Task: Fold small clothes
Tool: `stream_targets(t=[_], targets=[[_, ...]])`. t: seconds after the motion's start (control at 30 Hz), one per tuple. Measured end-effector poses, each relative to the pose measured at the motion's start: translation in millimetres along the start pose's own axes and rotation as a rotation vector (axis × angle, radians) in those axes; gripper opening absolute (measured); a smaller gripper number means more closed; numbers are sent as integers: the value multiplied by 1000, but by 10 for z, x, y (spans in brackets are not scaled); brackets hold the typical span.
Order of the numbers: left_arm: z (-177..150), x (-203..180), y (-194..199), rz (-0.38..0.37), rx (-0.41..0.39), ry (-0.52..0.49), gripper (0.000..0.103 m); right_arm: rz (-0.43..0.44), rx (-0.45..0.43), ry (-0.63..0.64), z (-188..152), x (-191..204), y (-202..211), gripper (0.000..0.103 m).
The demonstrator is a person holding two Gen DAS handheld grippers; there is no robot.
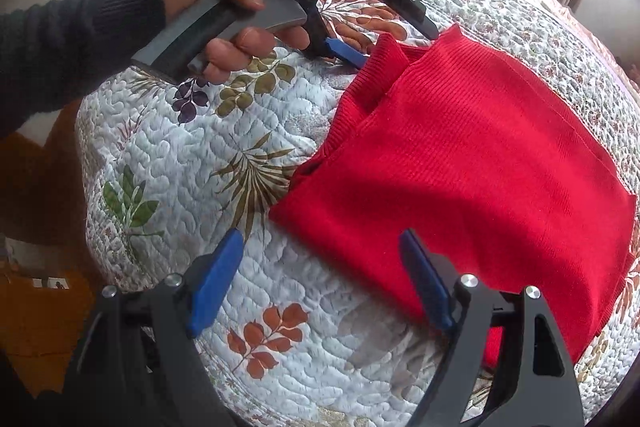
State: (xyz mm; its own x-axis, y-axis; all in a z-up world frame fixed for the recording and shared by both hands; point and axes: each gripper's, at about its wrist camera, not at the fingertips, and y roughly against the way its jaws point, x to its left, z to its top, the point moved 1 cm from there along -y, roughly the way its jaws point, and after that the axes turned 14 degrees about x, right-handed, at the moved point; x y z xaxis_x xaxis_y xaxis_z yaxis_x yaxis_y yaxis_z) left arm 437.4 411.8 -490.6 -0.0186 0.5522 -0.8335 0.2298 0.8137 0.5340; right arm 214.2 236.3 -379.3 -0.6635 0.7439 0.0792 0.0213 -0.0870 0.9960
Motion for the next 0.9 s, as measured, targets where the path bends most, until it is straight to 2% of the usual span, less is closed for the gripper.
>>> stream_targets(t=[0.13,0.2,0.3,0.43,0.53,0.67,0.7,0.77,0.9], targets=[[5,17,2,-19,-7,7,94,-11,-2,-6,32,4,-83,80],[-10,5,-10,-24,-2,-5,94,-53,-14,1,24,36,-115,80],[1,-47,-50,-36,3,-26,94,-205,-48,64,-81,181,-178,81],[14,-31,-98,-40,-3,-24,94,-423,-77,239,-281,526,-419,81],[22,-57,-114,-48,-4,-29,94,-531,-96,298,-329,667,-571,80],[20,-89,-149,-71,-7,-33,94,-605,-94,303,-226,682,-747,78],[24,-92,-158,-78,-8,-32,94,-620,-82,305,-196,678,-801,74],[42,-99,-179,-94,-7,-28,93,-640,-69,301,-113,638,-873,74],[114,-94,-261,-89,10,8,75,-632,-75,294,23,615,-877,70]])
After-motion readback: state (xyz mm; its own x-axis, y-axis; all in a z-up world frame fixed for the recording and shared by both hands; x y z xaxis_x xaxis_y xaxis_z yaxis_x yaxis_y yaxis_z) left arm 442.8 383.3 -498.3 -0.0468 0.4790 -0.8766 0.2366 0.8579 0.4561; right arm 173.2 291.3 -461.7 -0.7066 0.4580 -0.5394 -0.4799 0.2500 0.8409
